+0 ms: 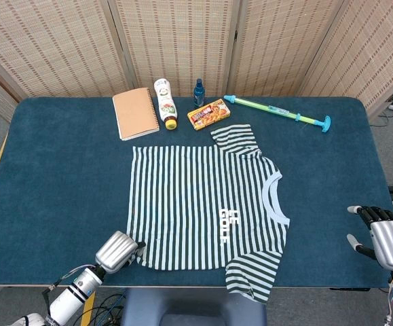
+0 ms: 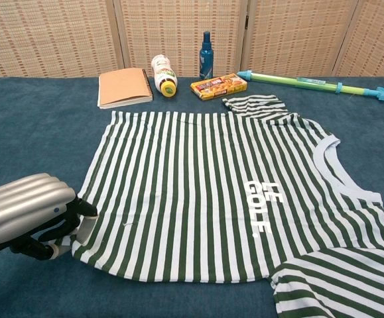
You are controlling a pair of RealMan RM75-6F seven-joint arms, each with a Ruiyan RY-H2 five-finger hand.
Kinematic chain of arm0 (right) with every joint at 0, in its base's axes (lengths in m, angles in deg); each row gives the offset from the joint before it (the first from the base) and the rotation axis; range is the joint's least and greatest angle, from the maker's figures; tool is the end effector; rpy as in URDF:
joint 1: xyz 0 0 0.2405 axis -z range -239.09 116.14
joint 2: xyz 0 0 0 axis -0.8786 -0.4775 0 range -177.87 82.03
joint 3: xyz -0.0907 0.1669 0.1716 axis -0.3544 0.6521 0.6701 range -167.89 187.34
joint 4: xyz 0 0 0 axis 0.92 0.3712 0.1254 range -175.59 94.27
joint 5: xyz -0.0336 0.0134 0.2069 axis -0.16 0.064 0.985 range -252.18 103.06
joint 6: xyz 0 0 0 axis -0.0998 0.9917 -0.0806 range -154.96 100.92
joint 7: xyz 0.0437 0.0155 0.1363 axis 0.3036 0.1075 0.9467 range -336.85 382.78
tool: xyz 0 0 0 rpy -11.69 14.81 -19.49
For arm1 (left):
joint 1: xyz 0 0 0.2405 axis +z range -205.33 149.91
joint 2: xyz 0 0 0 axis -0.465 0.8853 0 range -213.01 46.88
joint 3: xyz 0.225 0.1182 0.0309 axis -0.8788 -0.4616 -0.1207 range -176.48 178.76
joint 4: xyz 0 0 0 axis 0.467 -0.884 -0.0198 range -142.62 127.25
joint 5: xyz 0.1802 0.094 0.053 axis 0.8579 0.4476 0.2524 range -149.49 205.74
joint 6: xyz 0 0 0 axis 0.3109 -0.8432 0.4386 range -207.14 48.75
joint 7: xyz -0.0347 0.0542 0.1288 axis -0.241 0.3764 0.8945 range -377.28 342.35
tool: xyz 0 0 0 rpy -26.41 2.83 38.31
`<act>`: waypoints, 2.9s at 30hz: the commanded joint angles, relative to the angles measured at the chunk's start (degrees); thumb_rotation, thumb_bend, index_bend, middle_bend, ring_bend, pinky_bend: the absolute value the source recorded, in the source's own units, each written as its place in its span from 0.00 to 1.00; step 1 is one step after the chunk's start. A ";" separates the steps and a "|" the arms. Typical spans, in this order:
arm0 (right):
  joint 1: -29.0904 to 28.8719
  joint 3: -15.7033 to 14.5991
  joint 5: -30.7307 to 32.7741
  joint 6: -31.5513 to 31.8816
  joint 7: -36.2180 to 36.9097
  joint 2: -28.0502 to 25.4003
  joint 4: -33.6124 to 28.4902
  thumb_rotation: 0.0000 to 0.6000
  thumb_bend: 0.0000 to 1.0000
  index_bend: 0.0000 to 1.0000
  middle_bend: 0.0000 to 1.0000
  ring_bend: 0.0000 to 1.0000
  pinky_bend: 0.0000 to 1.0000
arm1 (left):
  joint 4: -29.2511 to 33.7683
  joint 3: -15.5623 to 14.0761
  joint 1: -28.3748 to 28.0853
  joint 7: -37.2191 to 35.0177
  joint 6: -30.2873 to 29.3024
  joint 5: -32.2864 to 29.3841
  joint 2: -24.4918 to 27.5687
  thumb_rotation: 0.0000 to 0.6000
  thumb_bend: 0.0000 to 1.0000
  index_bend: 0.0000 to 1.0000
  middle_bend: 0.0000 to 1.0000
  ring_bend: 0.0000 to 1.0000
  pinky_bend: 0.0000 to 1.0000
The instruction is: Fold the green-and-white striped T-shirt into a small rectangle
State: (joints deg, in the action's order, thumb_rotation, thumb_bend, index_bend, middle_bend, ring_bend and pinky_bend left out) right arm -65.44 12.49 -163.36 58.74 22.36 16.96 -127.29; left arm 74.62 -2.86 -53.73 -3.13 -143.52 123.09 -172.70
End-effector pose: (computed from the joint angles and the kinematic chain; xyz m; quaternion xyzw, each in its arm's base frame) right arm -0.3252 -0.1769 0.1632 0.6192 -0.3497 0.3675 0.5993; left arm -0.2062 0.2231 -0.0375 -0.8149 -0.2944 -0.3648 0.3409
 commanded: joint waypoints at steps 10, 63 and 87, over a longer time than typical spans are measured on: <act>-3.87 -4.50 -11.44 -2.48 -1.81 0.60 1.96 1.00 0.24 0.29 0.50 0.53 0.71 | 1.07 -0.03 0.04 1.65 -0.42 -0.56 -0.26 1.00 0.50 0.66 0.92 0.89 1.00; -16.79 -9.01 -12.62 -18.34 -2.72 18.89 18.13 1.00 0.23 0.49 0.94 1.00 1.00 | 2.26 0.16 0.34 2.83 -0.16 -4.08 -0.03 1.00 0.50 0.64 0.92 0.89 1.00; -17.49 -10.30 -13.34 -15.05 -0.41 18.34 16.38 1.00 0.46 0.65 0.97 1.00 1.00 | 3.73 0.66 0.08 -0.92 -0.33 -4.69 1.85 1.00 0.50 0.64 0.92 0.89 1.00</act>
State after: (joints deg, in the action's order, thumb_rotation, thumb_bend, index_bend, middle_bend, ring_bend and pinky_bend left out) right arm -82.94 2.22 -176.57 43.19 21.44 35.84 -110.24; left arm 77.86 -2.38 -53.55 -3.03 -143.79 118.52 -171.40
